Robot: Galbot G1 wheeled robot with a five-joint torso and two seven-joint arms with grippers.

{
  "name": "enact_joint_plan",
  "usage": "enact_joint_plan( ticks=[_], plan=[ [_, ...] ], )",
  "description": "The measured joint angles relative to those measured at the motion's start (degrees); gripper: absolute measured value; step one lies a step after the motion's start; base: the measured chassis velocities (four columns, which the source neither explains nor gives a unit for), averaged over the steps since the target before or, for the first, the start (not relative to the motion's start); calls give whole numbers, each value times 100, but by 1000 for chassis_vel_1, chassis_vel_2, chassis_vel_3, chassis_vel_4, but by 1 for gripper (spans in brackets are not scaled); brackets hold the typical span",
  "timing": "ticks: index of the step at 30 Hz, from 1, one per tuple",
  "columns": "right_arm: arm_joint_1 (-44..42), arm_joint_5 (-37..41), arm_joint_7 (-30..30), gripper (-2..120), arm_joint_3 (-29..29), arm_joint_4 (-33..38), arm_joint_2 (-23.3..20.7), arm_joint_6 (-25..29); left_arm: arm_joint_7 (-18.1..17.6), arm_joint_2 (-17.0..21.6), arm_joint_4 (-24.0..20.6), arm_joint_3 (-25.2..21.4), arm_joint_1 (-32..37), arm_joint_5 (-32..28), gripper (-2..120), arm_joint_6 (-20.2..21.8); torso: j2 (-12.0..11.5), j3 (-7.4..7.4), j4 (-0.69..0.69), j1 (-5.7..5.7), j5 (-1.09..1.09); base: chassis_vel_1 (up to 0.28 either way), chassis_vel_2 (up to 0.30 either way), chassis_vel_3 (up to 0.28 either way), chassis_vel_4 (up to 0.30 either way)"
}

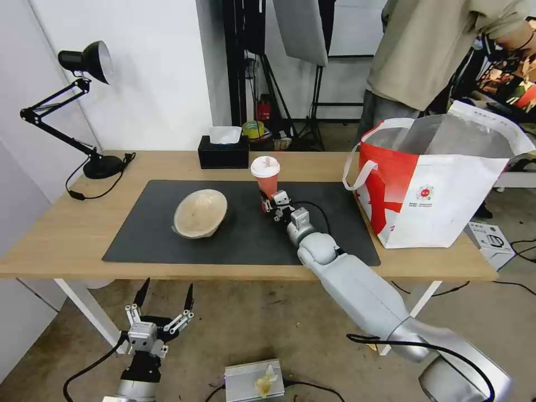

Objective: Pick up the trash from the table and place it into the takeout bag.

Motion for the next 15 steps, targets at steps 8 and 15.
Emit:
enact_joint_plan(
  ticks=[8, 15],
  plan=[
    [114, 220, 127, 3, -125, 344, -240, -140, -4, 80, -49, -2, 16, -56, 100, 0, 0, -1, -1, 0, -2, 0, 0, 0, 0],
    [313, 482, 261, 3, -282, 844, -596, -312, -4, 138, -98, 15, 26, -100, 100, 0, 0, -2, -1, 0, -2, 0, 0, 0, 0]
  ],
)
